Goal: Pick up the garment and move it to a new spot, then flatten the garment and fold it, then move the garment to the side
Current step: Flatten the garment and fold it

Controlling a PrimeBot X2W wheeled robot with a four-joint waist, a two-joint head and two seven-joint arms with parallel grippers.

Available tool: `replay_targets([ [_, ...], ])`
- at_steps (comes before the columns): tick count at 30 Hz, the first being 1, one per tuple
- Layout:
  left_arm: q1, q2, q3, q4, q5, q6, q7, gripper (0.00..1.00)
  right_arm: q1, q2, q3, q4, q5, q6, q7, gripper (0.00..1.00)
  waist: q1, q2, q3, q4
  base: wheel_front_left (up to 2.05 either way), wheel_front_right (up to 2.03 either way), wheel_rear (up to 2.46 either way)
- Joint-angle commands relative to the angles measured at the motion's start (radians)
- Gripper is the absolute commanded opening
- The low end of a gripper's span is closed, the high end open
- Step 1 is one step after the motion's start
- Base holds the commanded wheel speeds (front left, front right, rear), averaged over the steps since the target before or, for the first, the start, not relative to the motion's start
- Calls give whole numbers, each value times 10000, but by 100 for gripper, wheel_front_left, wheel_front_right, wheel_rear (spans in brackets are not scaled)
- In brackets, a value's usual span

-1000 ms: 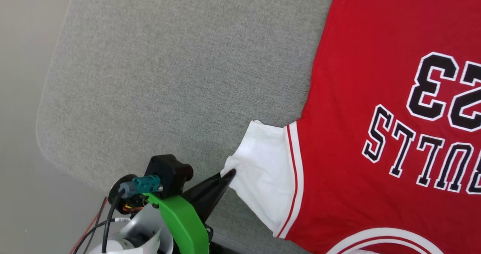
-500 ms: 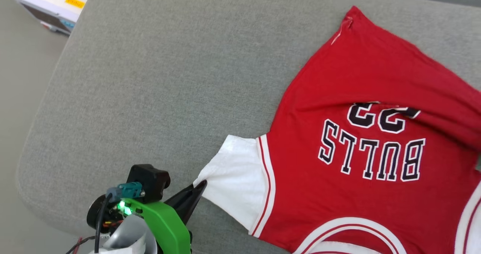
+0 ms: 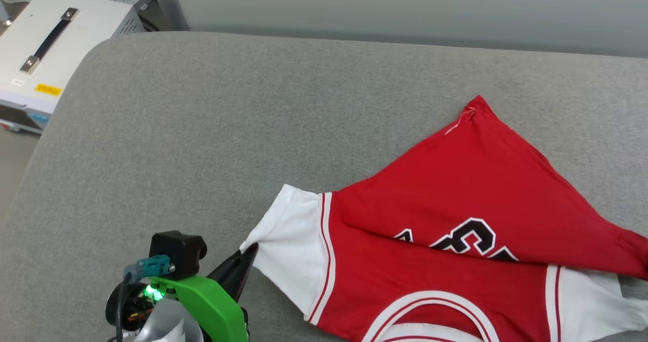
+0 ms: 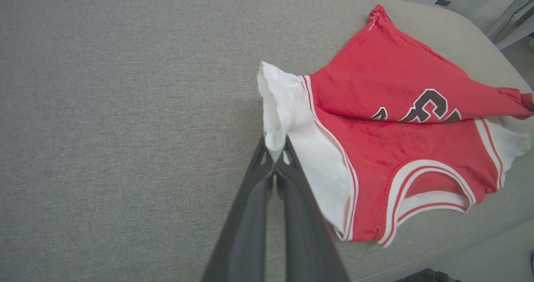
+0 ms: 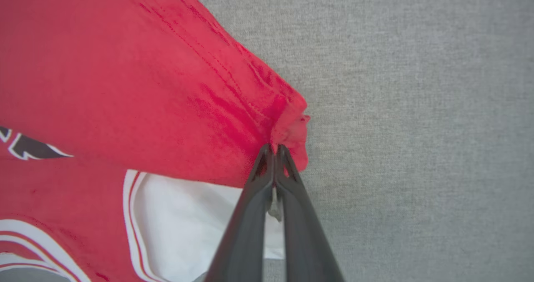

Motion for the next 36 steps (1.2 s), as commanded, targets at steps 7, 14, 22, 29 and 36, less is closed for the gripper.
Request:
replay_targets([
  [7,111,-301,111,264,-164,26,-463,0,1587,814,-589,-1048,-141,-7,468,0,1,-1,-529,-604,0,0,0],
  [14,-153,-558,-12,580,-125,-108,-629,0,2301,1351,-722,-1144,-510,-7,351,0,1,-1,-455,-560,0,0,0],
  [22,-320,-604,-84,745,-138,-257,-663,0,1936,921,-334,-1660,-159,-7,338,100,1,-1,-383,-468,0,0,0],
  [29,-482,-660,-102,535,-199,-378,-692,0,892,201,-86,-2958,382,-7,692,100,1,-1,-133,-181,0,0,0],
  [36,-908,-706,-248,151,7,-530,-681,0,-1166,-323,1081,-3127,294,-7,1044,100,1,-1,828,517,0,0,0],
])
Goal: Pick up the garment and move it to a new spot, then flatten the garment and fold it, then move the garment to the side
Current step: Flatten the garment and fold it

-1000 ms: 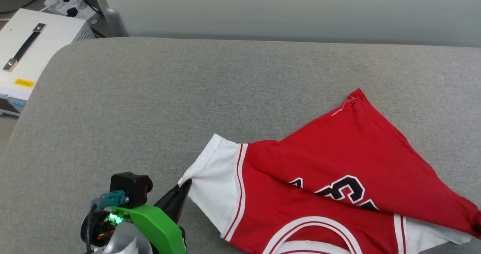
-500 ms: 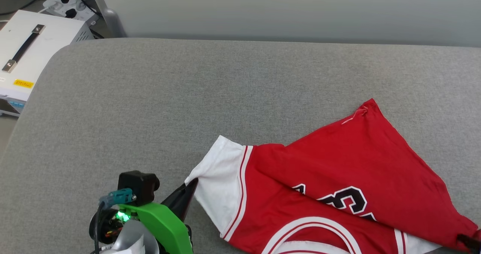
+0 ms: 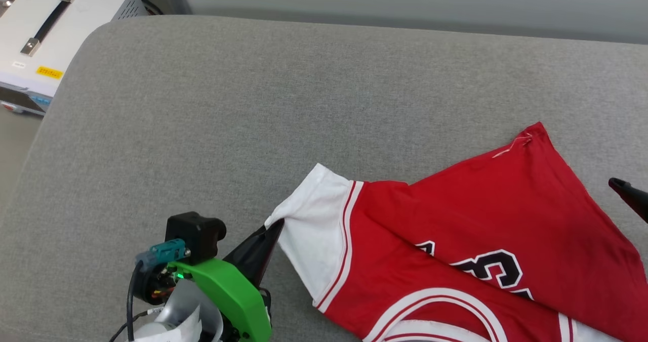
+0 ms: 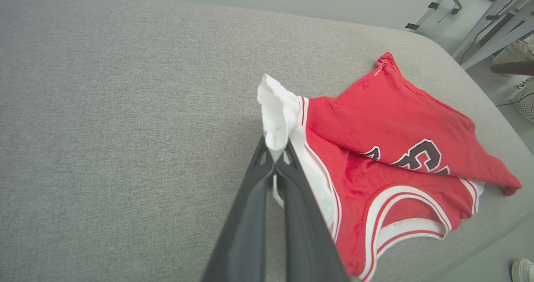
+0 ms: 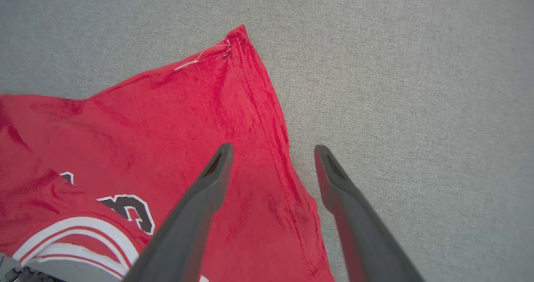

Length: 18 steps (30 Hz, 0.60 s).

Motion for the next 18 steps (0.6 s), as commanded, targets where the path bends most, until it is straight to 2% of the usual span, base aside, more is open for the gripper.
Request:
replay_targets([
  [1,-237,-58,-17,-76,98,-78,-20,0,-416,-13,188,196,-114,-7,32,100,1,0,561,493,0,0,0],
  [9,-704,-296,-245,-132,205,-299,-24,0,-2093,-501,1116,1636,-432,-7,10,100,1,0,1517,1291,0,0,0],
  [10,-956,-395,-324,-57,284,-402,-54,0,-2661,-783,1472,2386,-589,-7,-82,100,1,0,1853,1668,0,0,0],
  [13,-1138,-585,-465,51,306,-497,-98,0,-3045,-1034,1820,3243,-854,-7,-266,100,1,0,2109,2024,0,0,0],
  [18,-1197,-686,-537,163,298,-546,-157,0,-2995,-1183,2245,3889,-943,-7,-338,100,1,0,2232,2214,0,0,0],
])
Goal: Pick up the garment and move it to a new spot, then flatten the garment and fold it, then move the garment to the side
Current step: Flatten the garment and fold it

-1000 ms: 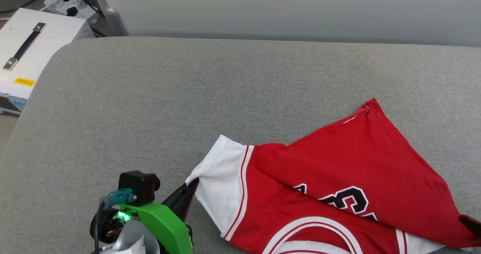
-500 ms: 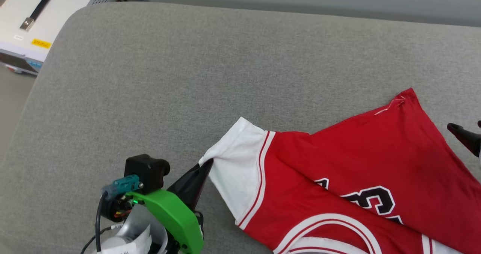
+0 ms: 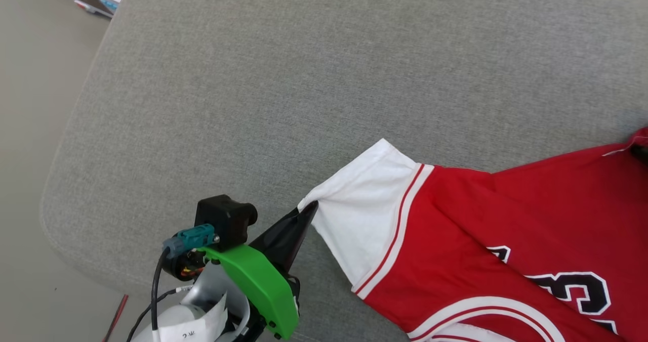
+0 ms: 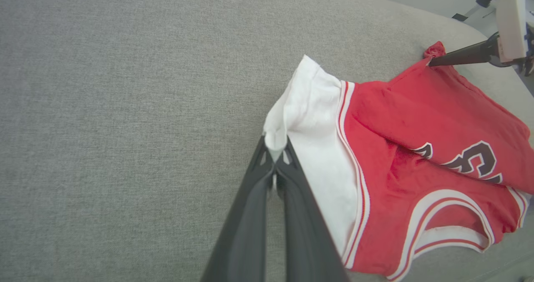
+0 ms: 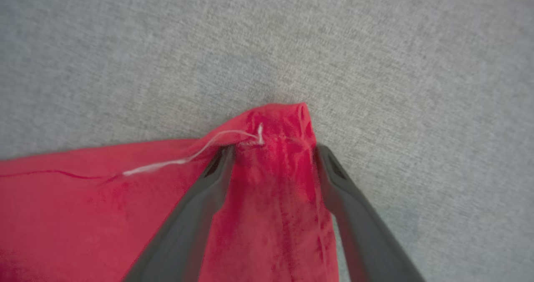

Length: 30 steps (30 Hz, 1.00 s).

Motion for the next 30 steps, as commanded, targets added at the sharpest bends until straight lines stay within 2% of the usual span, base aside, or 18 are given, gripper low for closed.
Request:
replay_targets([
  [1,-228,-69,26,41,90,-72,-76,0,15,-2,198,256,-22,-7,-44,100,1,0,198,230,0,0,0],
  [5,-255,-103,54,159,40,-78,-125,0,295,-128,594,649,90,-7,-92,100,1,0,86,327,0,0,0],
  [6,-263,-110,72,186,40,-68,-148,0,376,-147,649,739,164,-7,-73,65,1,0,46,341,0,0,0],
  [7,-265,-115,75,222,40,-60,-161,0,443,-153,667,831,260,-7,-85,43,1,0,-6,347,0,0,0],
  [8,-261,-124,69,248,34,-60,-167,0,469,-153,669,875,319,-7,-157,0,1,0,-52,345,0,0,0],
  [18,-72,-68,123,552,-109,-6,-232,0,183,-89,681,1040,379,-7,-1962,0,1,0,-942,14,0,0,0],
  [23,58,243,603,499,-192,218,-391,0,83,35,547,1234,496,-7,-3174,0,1,0,-1770,-424,0,0,0],
  [30,-97,615,1237,199,-203,456,-535,0,1,-118,472,1319,1215,-7,-4467,0,1,0,-2866,-1112,0,0,0],
])
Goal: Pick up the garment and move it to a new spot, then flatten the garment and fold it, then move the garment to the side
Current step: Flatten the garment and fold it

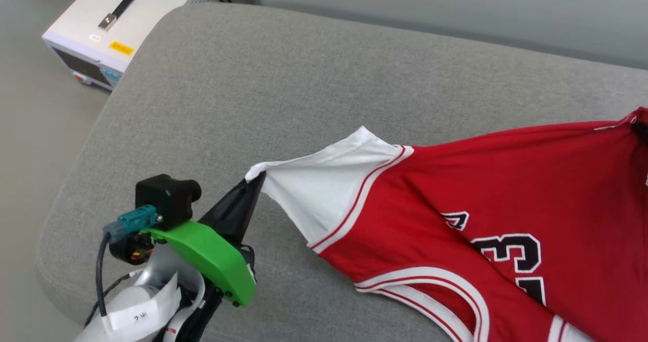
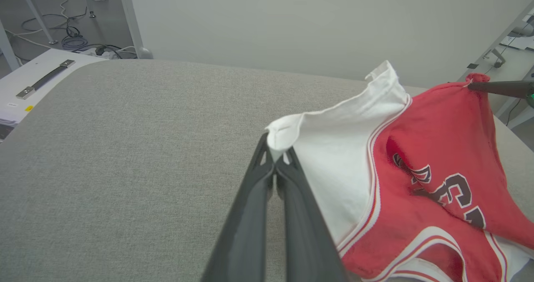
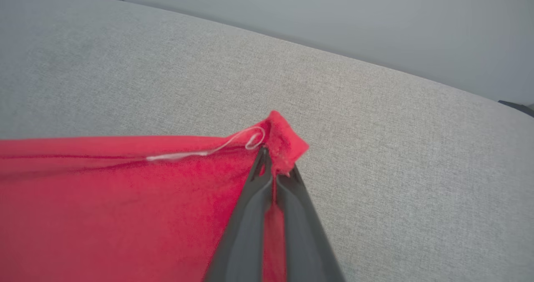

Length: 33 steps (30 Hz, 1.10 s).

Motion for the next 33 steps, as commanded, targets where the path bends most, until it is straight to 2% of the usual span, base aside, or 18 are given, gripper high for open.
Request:
replay_targets([
  [1,-142,156,176,-90,-24,117,-68,0,-63,-111,-57,-55,143,-7,-195,0,0,0,-841,-710,0,0,0],
  [9,-734,132,1222,-549,187,775,-725,0,-42,-116,-431,-1470,257,-7,-744,0,0,0,-1447,-1470,0,0,0],
  [19,-2084,300,2230,-1025,827,1224,-1426,0,-95,308,-1002,-3688,-93,-7,-744,0,0,0,-1732,-2273,0,0,0],
  [26,-3508,737,2687,-1293,1272,1135,-1473,0,-380,790,-1379,-4755,-443,-7,-564,0,0,0,-1505,-2720,0,0,0],
  [33,-4870,1517,2822,-945,1478,643,-867,0,-934,1060,-1641,-5140,-723,-7,-612,0,0,0,-558,-3007,0,0,0],
])
